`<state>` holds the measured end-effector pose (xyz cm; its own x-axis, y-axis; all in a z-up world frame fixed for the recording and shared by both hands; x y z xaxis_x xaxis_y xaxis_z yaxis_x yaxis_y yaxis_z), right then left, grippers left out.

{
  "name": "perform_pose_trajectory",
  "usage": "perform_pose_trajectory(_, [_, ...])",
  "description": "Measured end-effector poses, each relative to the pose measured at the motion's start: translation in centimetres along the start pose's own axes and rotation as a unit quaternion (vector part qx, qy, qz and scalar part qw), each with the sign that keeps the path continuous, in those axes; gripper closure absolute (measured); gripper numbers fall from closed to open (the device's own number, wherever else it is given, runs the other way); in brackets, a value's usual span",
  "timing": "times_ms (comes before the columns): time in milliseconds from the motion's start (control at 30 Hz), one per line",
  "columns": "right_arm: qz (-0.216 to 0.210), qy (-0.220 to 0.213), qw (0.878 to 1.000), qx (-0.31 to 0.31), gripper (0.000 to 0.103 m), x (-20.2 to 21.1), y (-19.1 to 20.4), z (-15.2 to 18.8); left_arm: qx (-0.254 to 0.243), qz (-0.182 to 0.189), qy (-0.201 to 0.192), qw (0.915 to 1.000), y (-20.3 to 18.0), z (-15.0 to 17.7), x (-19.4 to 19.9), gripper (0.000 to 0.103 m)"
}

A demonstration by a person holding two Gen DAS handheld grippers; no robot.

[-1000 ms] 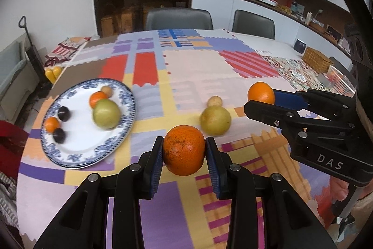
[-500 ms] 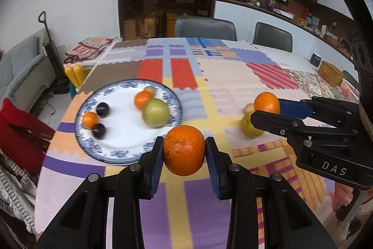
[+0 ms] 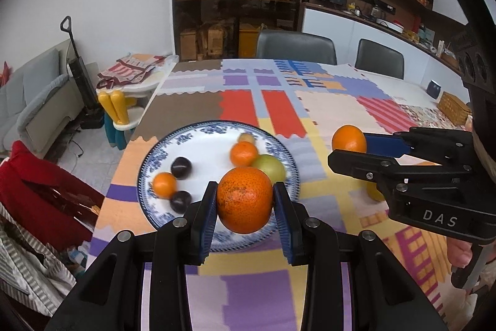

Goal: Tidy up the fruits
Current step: 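Carry both oranges over the plate and open both tools to drop them, then withdraw both tools from the plate toward the pomelo and brown fruit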

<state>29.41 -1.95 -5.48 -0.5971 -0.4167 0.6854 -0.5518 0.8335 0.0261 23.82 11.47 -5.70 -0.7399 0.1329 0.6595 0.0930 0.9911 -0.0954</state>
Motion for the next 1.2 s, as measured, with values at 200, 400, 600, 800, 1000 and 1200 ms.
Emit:
perform_pose_trajectory(200, [-0.008,0.015,1.000,-0.006,0.068,-3.3,0.7,-1.9,0.011,0.000,0.011,0.9999,2.8,-0.3,-1.8,0.068])
perform_pose_trajectory(400, [-0.020,0.027,0.999,0.007,0.068,-6.3,2.0,-3.1,0.009,0.005,0.015,0.9998,5.0,-0.7,-3.3,0.068])
perform_pose_trajectory(600, [-0.024,0.037,0.999,0.024,0.068,-8.4,3.1,-3.4,-0.010,0.006,0.022,0.9997,6.3,-1.1,-5.2,0.068])
perform_pose_trajectory(800, [-0.023,0.047,0.998,0.030,0.068,-9.6,3.4,-3.4,-0.026,0.009,0.035,0.9990,6.7,-1.1,-6.7,0.068])
perform_pose_trajectory(1000, [-0.019,0.048,0.998,0.029,0.068,-9.9,3.2,-3.5,-0.024,0.013,0.041,0.9988,6.7,-1.1,-7.0,0.066])
perform_pose_trajectory(1200, [-0.013,0.036,0.999,0.021,0.064,-8.9,2.8,-3.6,-0.028,-0.010,0.026,0.9992,6.3,-1.5,-5.6,0.056])
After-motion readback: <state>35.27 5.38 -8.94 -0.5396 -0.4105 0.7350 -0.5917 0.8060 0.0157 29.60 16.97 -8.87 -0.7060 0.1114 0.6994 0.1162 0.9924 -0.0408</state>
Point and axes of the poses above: each gripper's, at about its wrist camera, not at the fingertips, and x roughly against the way its jaws point, y to its left, z to its underside, the point moved 4 cm from there along -x, roughly the way its jaws point, and after that the axes turned 4 degrees about z, right-handed, at the moved point
